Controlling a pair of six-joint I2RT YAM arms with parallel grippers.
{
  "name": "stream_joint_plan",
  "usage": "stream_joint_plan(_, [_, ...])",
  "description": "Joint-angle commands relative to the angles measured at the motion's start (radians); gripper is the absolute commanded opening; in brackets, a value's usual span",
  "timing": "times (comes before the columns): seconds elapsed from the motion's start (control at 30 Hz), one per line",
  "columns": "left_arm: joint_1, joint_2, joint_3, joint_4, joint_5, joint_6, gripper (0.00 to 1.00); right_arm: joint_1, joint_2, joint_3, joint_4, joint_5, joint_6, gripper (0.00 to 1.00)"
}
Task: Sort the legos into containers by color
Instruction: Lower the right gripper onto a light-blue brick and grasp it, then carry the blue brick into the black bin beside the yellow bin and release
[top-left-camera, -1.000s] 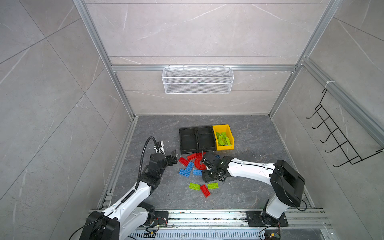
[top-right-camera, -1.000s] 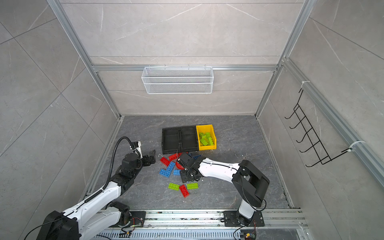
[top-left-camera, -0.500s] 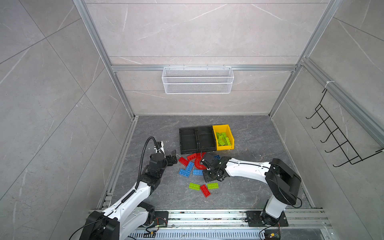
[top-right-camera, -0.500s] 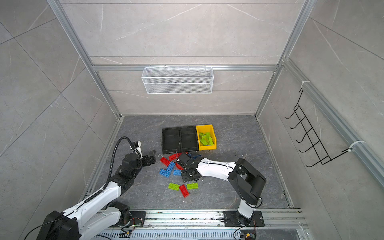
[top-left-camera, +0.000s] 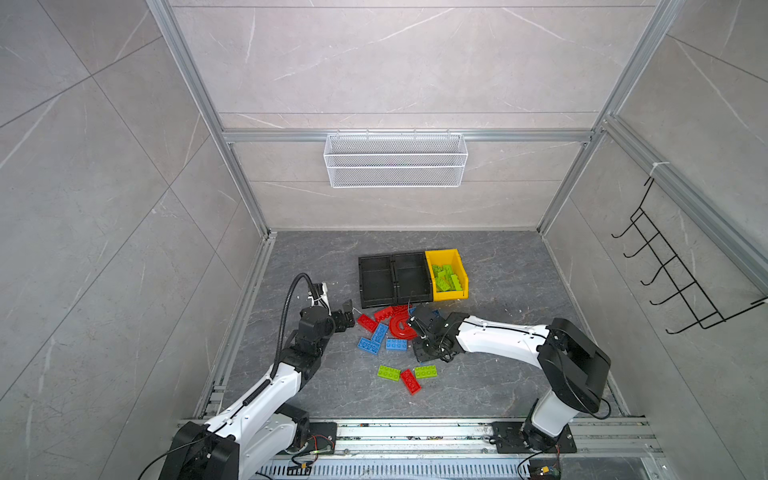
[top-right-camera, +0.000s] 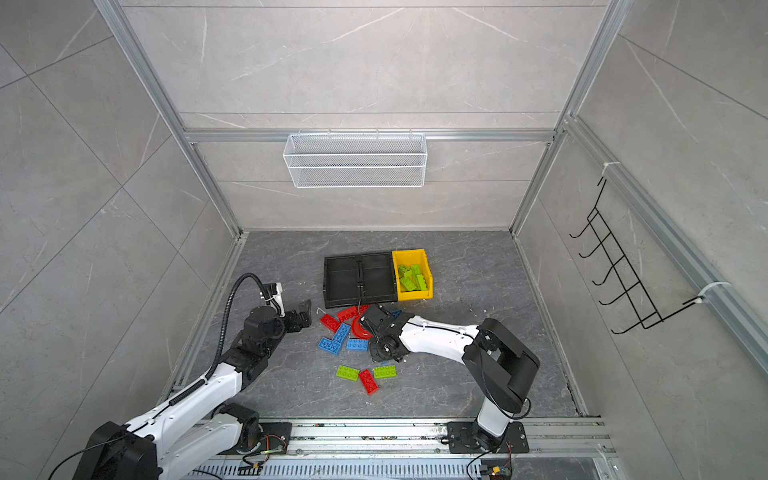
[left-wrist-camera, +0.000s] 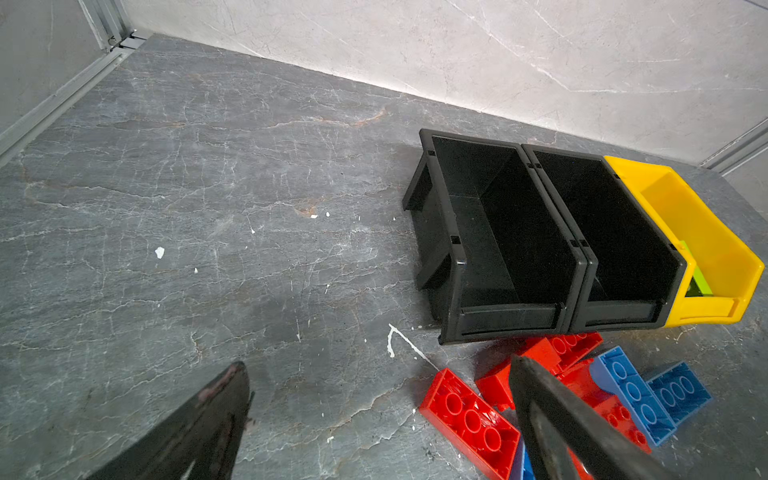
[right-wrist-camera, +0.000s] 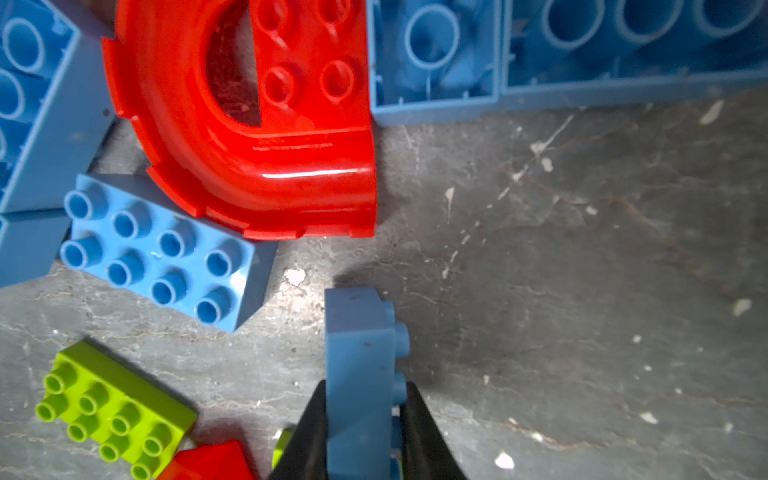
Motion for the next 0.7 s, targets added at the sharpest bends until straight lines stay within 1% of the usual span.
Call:
stream_joint_plan(0.0, [0.002, -0.017, 0.025, 0.01, 0.0, -0.015, 1.0, -0.003, -0.026, -0.008, -0.029, 0.031, -0.001, 0.23])
stream_joint_plan(0.17, [0.002, -0.017, 0.025, 0.01, -0.002, -0.014, 1.0, -0.02, -0.074, -0.005, -0.043, 0.048, -0.018, 0.2])
stream_joint_plan(0.3, [0.002, -0.016, 0.025, 0.01, -0.002, -0.014, 1.0, -0.06, -0.13, 0.016, -0.054, 0.048, -0.056, 0.19])
stream_joint_plan(0.4, [0.002, -0.018, 0.025, 0.01, -0.004, -0.012, 1.0, -0.098, -0.152, 0.061, -0.053, 0.036, -0.103, 0.19])
stream_joint_plan(0.53, [0.002, -0.017, 0.025, 0.009, -0.006, -0.01, 1.0, -0.17, -0.132, 0.159, -0.05, 0.004, -0.184, 0.19])
stream_joint_plan(0.67, [0.002, -0.018, 0.028, 0.005, -0.007, -0.01, 1.0, -0.241, -0.052, 0.253, 0.004, -0.026, -0.267, 0.2])
